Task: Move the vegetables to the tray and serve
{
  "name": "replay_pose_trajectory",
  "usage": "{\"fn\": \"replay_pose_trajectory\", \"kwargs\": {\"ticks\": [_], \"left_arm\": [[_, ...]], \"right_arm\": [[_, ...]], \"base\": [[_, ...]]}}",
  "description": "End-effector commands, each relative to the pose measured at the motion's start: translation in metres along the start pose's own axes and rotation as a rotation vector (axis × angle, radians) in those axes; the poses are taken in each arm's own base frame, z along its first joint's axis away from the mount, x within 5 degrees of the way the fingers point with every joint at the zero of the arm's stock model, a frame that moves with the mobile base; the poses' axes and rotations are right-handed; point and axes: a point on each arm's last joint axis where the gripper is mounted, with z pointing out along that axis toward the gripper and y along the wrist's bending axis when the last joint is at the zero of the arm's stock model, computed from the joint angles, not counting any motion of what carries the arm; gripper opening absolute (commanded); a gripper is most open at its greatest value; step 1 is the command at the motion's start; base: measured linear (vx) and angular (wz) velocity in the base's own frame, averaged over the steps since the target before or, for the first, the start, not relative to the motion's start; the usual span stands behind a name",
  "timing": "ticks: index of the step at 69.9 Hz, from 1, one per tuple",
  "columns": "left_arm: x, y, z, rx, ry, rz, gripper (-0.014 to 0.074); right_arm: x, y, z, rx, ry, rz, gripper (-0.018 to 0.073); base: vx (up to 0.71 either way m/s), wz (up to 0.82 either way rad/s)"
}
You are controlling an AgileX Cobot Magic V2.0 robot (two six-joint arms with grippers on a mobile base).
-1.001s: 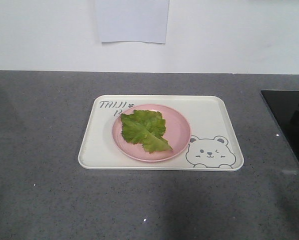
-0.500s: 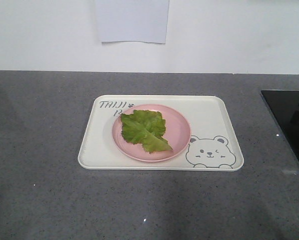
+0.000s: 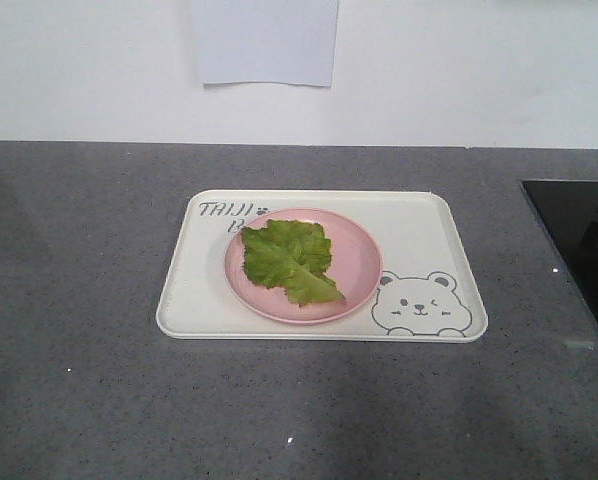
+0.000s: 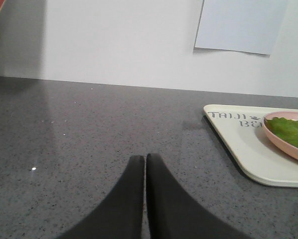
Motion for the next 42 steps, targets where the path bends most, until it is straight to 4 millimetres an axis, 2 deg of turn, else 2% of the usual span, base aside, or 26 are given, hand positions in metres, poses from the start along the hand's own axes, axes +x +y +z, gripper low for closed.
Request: {"fn": "replay_pose_trajectory", "kwargs": {"ticks": [1, 42], "left_arm": [[0.0011, -0.0003, 0.0001, 0.013, -0.062, -0.016, -0.0006], [0.0011, -0.0003, 0.0001, 0.013, -0.062, -0.016, -0.0006]], "right_arm": [[-0.0042, 0.0007, -0.0003, -0.007, -0.091, -0.021, -0.0003], [-0.0054, 0.0009, -0.0005, -0.010, -0.104, -0.021, -0.0003]], "base": [[0.00, 0.00], [0.00, 0.00]]}}
